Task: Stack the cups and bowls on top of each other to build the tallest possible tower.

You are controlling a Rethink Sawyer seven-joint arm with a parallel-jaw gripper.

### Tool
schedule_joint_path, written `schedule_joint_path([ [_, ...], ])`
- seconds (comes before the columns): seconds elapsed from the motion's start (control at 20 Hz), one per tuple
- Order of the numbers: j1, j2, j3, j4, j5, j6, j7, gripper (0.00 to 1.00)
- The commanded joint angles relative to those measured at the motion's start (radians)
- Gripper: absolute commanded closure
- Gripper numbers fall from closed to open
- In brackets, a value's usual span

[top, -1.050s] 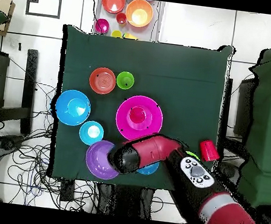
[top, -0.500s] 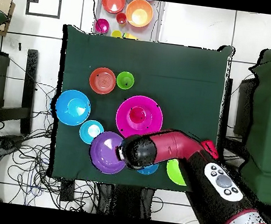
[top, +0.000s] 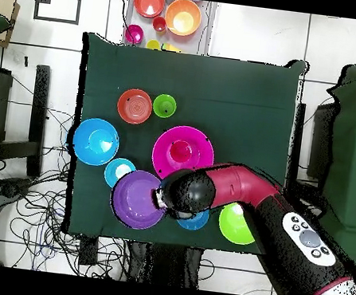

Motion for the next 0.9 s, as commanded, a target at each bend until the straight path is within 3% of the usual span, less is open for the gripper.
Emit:
schedule_joint_path([
  [0.05,-0.043,0.020,0.167,-0.129,0.045,0.211,-0.402,1.00],
  [0.3,-0.044,0.068,0.177,-0.256,0.005,0.306,-0.462,1.00],
  [0.9,-0.014,0.192,0.154,-0.522,-0.073,0.428,-0.619,1.00],
])
